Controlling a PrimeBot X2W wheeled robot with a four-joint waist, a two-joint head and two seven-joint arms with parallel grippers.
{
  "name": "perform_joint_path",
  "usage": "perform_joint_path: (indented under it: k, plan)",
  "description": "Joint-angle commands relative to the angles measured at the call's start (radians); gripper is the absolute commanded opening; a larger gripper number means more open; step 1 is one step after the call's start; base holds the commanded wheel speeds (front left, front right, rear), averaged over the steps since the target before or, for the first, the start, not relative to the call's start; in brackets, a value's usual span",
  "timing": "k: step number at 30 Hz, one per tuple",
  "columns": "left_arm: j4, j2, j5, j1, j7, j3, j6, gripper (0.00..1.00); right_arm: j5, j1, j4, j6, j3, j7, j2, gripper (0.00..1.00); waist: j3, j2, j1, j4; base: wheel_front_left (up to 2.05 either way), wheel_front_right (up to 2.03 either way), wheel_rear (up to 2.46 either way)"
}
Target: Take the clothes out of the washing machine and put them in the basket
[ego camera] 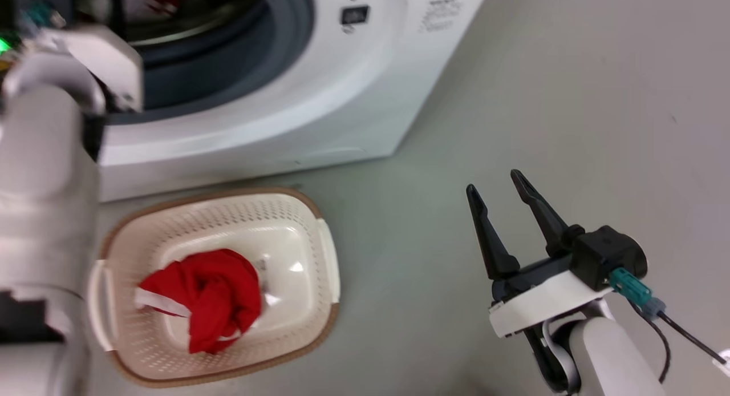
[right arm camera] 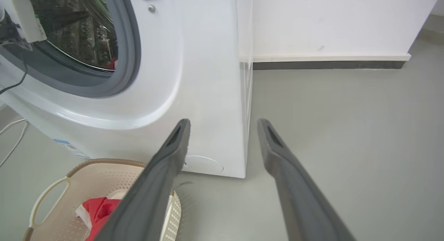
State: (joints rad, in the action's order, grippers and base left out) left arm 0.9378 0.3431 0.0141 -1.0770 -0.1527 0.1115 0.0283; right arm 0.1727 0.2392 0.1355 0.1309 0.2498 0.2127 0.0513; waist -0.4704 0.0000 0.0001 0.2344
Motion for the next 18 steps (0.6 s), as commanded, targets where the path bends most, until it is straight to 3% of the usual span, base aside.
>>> perform_joint_path:
  k: [1, 11, 13, 18]
  plan:
    - [0.015, 0.029, 0.012, -0.045, 0.019, 0.005, 0.004, 1.00, 0.014, 0.027, 0.008, 0.000, 0.012, 0.012, -0.002, 1.00, -0.092, 0.0000, -0.0001, 0.080, 0.00, 0.00, 0.00]
    - [0.140, 0.186, 0.067, -0.319, 0.202, 0.051, 0.050, 1.00, 0.094, 0.100, 0.045, 0.000, 0.093, 0.051, -0.002, 1.00, -0.258, 0.0000, -0.0001, 0.179, 0.00, 0.00, 0.00]
    - [0.173, 0.237, 0.083, -0.410, 0.290, 0.071, 0.069, 1.00, 0.119, 0.114, 0.046, 0.000, 0.116, 0.053, -0.002, 1.00, -0.298, 0.0000, -0.0001, 0.203, 0.00, 0.00, 0.00]
    - [0.216, 0.279, 0.080, -0.488, 0.423, 0.084, 0.083, 1.00, 0.128, 0.118, 0.031, 0.000, 0.127, 0.053, -0.002, 1.00, -0.326, 0.0000, -0.0001, 0.220, 0.00, 0.00, 0.00]
